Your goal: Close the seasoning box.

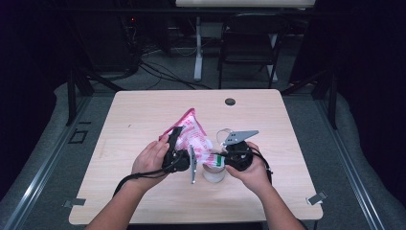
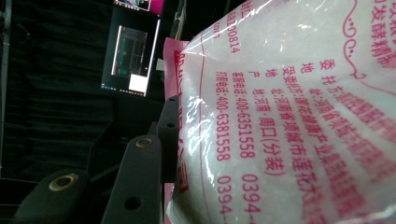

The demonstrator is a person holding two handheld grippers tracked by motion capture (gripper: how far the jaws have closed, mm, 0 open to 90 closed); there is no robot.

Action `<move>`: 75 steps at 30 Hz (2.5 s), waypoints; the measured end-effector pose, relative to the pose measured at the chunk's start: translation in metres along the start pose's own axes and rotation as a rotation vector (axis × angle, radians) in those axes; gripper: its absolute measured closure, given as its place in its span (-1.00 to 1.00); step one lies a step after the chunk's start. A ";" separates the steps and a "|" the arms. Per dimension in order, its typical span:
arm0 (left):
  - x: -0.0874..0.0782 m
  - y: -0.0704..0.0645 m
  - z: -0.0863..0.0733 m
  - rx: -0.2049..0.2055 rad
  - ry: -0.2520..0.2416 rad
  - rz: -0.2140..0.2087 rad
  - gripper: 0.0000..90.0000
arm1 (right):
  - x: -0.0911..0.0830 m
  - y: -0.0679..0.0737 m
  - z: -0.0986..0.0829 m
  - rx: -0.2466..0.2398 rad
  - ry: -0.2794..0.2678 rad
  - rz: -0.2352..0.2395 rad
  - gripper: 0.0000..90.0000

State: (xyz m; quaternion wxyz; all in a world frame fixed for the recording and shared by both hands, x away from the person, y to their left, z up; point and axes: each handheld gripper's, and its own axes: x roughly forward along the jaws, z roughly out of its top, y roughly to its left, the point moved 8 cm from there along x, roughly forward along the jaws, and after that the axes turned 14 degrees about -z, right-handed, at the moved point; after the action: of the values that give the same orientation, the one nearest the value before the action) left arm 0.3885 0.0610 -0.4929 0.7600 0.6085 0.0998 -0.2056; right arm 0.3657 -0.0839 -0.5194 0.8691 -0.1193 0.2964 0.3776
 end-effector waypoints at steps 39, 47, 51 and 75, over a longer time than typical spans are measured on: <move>-0.004 -0.003 0.008 0.053 -0.010 0.043 0.42 | 0.000 -0.005 -0.002 0.004 0.007 -0.025 1.00; -0.004 -0.004 0.009 0.067 -0.016 0.051 0.43 | -0.001 -0.006 -0.002 0.002 0.007 -0.031 1.00; -0.005 -0.004 0.010 0.079 -0.017 0.064 0.43 | -0.001 -0.007 -0.002 0.004 0.003 -0.036 1.00; -0.006 -0.003 0.012 0.099 -0.019 0.071 0.43 | -0.001 -0.005 -0.006 -0.002 0.024 -0.030 1.00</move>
State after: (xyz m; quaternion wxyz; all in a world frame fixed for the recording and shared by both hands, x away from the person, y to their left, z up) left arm 0.3800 0.0499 -0.4903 0.7366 0.6466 0.0603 -0.1889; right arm 0.3662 -0.0908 -0.5237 0.8709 -0.1291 0.3047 0.3633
